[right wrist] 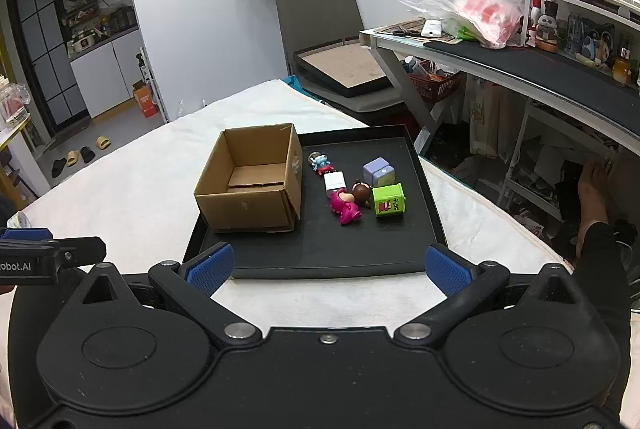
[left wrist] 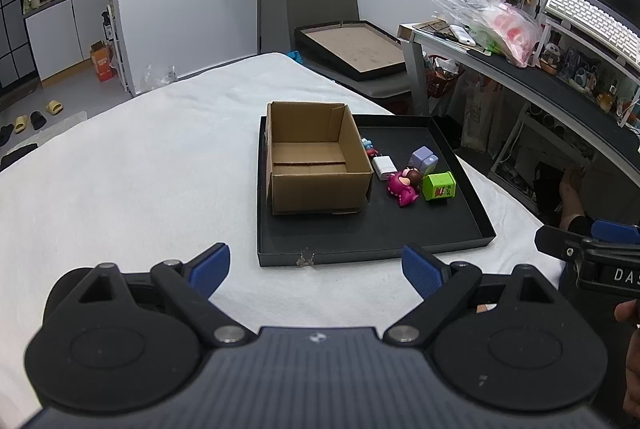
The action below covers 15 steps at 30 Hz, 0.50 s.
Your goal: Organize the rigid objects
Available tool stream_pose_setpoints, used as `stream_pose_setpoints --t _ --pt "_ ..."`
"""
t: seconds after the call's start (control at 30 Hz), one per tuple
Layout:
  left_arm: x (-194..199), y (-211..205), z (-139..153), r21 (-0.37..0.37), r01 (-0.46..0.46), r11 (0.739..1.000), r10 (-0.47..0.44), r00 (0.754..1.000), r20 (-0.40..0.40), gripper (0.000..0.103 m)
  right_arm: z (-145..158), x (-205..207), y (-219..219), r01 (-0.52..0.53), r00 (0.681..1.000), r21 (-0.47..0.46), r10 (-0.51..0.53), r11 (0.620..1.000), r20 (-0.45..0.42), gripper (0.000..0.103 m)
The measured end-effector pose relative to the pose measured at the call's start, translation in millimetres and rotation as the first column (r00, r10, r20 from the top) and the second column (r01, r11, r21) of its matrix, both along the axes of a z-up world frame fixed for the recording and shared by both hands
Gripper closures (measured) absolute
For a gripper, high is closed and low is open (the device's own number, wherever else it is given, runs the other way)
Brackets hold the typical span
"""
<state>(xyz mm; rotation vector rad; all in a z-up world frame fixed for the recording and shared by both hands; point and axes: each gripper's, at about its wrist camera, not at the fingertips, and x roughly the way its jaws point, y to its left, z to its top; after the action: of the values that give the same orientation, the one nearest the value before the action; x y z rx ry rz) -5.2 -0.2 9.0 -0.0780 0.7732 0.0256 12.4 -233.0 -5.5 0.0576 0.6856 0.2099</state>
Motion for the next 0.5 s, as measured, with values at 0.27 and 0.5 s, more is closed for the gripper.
stream_pose_setpoints --t 0.27,0.5 --pt "-0.8 1.1 -0.7 -0.004 0.003 1.0 -0.003 1.0 -0.001 0.011 1.2 -0.9 -1.2 -0.022 1.0 0.032 0.022 0.999 -0.008 0.0" --pt "-0.8 1.2 -0.3 -0.004 0.0 1.0 0.0 1.0 -0.002 0.011 1.0 -0.8 1.2 -0.023 1.0 0.019 0.023 1.0 -0.006 0.0"
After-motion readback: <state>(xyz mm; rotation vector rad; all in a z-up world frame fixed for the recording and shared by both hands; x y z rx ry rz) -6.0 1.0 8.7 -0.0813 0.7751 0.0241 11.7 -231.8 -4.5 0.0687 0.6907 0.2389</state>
